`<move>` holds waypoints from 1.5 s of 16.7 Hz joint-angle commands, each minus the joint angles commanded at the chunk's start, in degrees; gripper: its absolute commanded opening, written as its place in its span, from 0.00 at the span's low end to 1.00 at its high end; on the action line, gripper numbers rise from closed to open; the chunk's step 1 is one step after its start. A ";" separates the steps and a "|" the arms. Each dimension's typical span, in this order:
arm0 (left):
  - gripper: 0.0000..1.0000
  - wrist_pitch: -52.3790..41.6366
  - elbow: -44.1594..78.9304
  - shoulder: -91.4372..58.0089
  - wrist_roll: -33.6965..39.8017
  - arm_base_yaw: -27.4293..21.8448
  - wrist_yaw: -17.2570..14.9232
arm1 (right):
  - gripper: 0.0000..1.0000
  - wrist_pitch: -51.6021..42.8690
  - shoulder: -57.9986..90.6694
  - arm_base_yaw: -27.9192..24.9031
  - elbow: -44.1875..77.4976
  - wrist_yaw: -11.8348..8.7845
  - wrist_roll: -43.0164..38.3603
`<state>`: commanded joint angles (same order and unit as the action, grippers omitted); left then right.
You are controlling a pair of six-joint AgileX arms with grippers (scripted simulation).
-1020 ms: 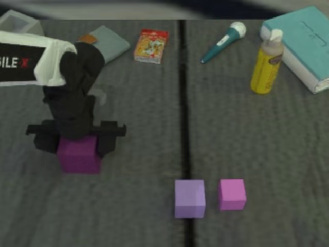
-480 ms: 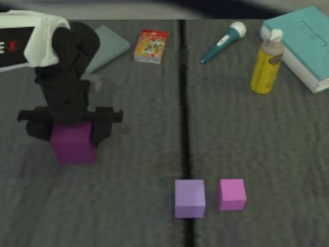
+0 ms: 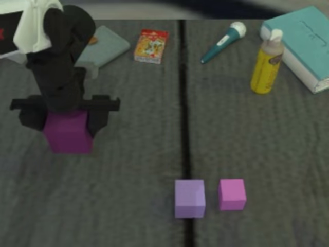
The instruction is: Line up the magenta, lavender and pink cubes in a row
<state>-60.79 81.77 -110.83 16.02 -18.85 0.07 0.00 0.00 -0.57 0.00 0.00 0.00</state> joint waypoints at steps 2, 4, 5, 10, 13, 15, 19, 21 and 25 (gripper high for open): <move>0.00 -0.29 -0.43 0.70 2.14 -1.94 0.06 | 1.00 0.00 0.00 0.00 0.00 0.00 0.00; 0.00 -0.79 -1.48 2.09 6.39 -5.52 0.15 | 1.00 0.00 0.00 0.00 0.00 0.00 0.00; 0.00 -1.08 -2.22 3.00 9.01 -7.70 0.20 | 1.00 0.00 0.00 0.00 0.00 0.00 0.00; 0.00 -2.31 -5.69 7.65 21.67 -18.81 0.39 | 1.00 0.00 0.00 0.00 0.00 0.00 0.00; 0.00 -2.39 -6.38 8.73 23.53 -20.68 0.44 | 1.00 0.00 0.00 0.00 0.00 0.00 0.00; 0.00 -2.39 -6.38 8.73 23.53 -20.68 0.44 | 1.00 0.00 0.00 0.00 0.00 0.00 0.00; 0.00 0.02 -7.95 7.83 23.41 -20.33 0.46 | 1.00 0.00 0.00 0.00 0.00 0.00 0.00; 0.00 4.17 -10.74 6.57 23.50 -20.29 0.45 | 1.00 0.00 0.00 0.00 0.00 0.00 0.00; 0.00 12.30 -16.20 4.09 23.40 -20.54 0.42 | 1.00 0.00 0.00 0.00 0.00 0.00 0.00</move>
<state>-48.48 65.57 -106.74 39.42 -39.39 0.49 0.00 0.00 -0.57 0.00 0.00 0.00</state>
